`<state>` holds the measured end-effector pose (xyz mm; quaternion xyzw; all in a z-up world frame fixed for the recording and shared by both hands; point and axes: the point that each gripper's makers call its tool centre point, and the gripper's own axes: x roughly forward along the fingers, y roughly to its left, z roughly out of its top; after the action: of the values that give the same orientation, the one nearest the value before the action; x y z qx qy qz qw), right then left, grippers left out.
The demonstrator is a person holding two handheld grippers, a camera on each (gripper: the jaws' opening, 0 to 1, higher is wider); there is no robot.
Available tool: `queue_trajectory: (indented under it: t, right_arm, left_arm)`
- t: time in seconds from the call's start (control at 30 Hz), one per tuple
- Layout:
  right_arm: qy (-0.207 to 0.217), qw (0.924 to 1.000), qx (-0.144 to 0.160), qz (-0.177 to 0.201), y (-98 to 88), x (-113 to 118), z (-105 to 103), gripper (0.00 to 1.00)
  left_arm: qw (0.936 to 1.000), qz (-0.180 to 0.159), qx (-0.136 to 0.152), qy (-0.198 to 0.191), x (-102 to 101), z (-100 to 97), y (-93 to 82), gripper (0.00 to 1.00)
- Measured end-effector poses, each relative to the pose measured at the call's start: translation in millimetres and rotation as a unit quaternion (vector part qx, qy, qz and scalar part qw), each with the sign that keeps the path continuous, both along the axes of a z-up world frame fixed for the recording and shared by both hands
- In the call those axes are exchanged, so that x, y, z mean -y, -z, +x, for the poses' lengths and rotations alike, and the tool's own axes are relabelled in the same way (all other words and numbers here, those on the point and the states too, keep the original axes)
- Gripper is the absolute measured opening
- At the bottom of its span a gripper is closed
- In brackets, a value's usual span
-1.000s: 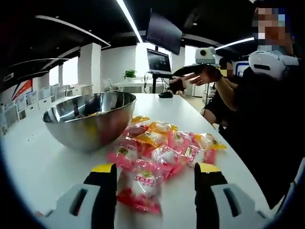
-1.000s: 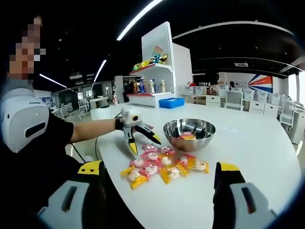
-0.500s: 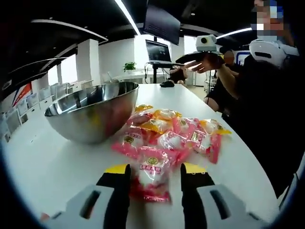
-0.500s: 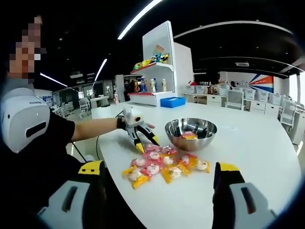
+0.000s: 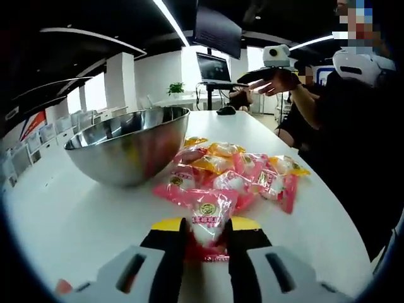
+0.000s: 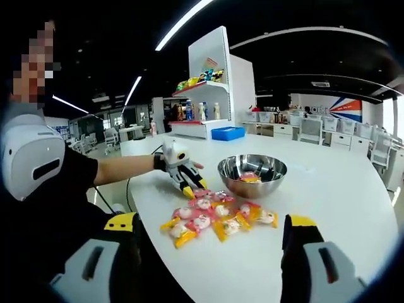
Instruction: Pick up the marshmallows scattered on the table and place them into the bowl on the table
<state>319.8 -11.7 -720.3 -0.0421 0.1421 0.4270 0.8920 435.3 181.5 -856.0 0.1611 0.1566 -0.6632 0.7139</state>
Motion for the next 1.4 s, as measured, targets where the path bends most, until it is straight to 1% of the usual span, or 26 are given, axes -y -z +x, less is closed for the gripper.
queue_trajectory:
  t: [0.2, 0.27, 0.37, 0.47, 0.53, 0.6, 0.63, 0.67, 0.7, 0.73, 0.8, 0.87, 0.93, 1.0, 1.07, 1.13, 1.17, 1.2, 1.27, 1.3, 1.33, 1.4]
  right_arm:
    - [-0.002, 1.0, -0.002, -0.003, 1.3, 0, 0, 0.87]
    - [-0.002, 1.0, -0.003, -0.004, 2.1, -1, -1, 0.87]
    - [-0.002, 1.0, -0.002, -0.005, 1.6, -1, -2, 0.87]
    - [-0.004, 1.0, 0.001, -0.008, 1.5, -1, -2, 0.86]
    - [-0.002, 1.0, -0.001, -0.009, 2.5, -1, -1, 0.86]
    - [-0.002, 0.9999, -0.001, -0.01, 3.1, -1, -1, 0.86]
    - [-0.002, 0.9999, -0.002, -0.011, 3.5, -2, 0, 0.86]
    - [-0.002, 0.9999, -0.002, -0.012, 3.6, -2, 0, 0.86]
    - [-0.003, 0.9999, -0.002, -0.012, 3.6, -3, 0, 0.86]
    - [-0.003, 0.9999, -0.001, -0.012, 3.4, -3, 0, 0.86]
    - [-0.005, 0.9999, -0.001, -0.012, 3.5, -5, -1, 0.86]
    - [-0.007, 0.9999, -0.001, -0.012, 3.7, -6, -2, 0.86]
    - [-0.007, 0.9999, -0.001, -0.013, 4.3, -6, -3, 0.86]
    - [-0.006, 0.9999, 0.0, -0.016, 4.8, -6, -4, 0.86]
    - [-0.005, 0.9998, 0.002, -0.017, 4.9, -5, -4, 0.86]
    - [-0.004, 0.9998, 0.004, -0.017, 4.7, -5, -4, 0.85]
    - [-0.005, 0.9999, 0.004, -0.015, 4.1, -6, -4, 0.85]
    - [-0.005, 0.9999, 0.004, -0.014, 3.2, -6, -4, 0.85]
    - [-0.003, 0.9999, 0.009, -0.009, -0.6, -6, -3, 0.85]
    - [-0.003, 0.9999, 0.014, -0.005, -2.9, -7, -2, 0.85]
    - [-0.003, 0.9999, 0.015, -0.004, -3.9, -7, -2, 0.85]
    - [-0.004, 0.9998, 0.017, -0.003, -4.5, -9, -2, 0.84]
  left_arm:
    - [0.9999, -0.005, 0.0, -0.009, -4, 2.4, 0.3, 0.19]
    - [0.9999, -0.004, 0.002, -0.012, 0, -2.2, -0.2, 0.18]
    - [0.9998, -0.009, 0.014, -0.008, 0, -4.9, -0.8, 0.16]
    - [0.9995, -0.016, 0.013, -0.024, -1, -5.9, -2.2, 0.16]
    - [0.9992, -0.017, 0.006, -0.036, -2, -7.9, -3.2, 0.16]
    - [0.9987, -0.016, 0.007, -0.047, -4, -8.9, -4.7, 0.16]
    - [0.9979, -0.023, 0.015, -0.059, -5, -7.7, -9.0, 0.16]
    - [0.9971, -0.035, 0.015, -0.066, -5, -7.6, -14.1, 0.15]
    - [0.996, -0.053, 0.015, -0.071, -3, -8.3, -21.1, 0.15]
    - [0.9953, -0.067, 0.018, -0.067, -3, -11.1, -26.9, 0.15]
    - [0.994, -0.084, 0.009, -0.07, -3, -16.8, -35.5, 0.15]
    - [0.9936, -0.084, 0.014, -0.075, -2, -21.3, -40.1, 0.15]
    - [0.9934, -0.072, 0.03, -0.085, -2, -25.6, -43.5, 0.15]
    - [0.9928, -0.07, 0.035, -0.091, 1, -31.8, -49.0, 0.15]
    - [0.9893, -0.103, 0.027, -0.1, 7, -43.2, -65.9, 0.15]
    - [0.9877, -0.107, 0.03, -0.11, 10, -53.3, -75.0, 0.15]
    - [0.9861, -0.108, 0.037, -0.121, 11, -56.2, -80.0, 0.15]
    - [0.9846, -0.106, 0.05, -0.13, 11, -59.3, -84.7, 0.15]
    - [0.9833, -0.099, 0.066, -0.138, 12, -67.2, -92.5, 0.15]
    - [0.9829, -0.101, 0.066, -0.14, 13, -72.1, -97.1, 0.15]
    - [0.9799, -0.116, 0.058, -0.152, 15, -75.6, -106.6, 0.15]
    - [0.9787, -0.127, 0.044, -0.155, 17, -80.7, -113.1, 0.15]
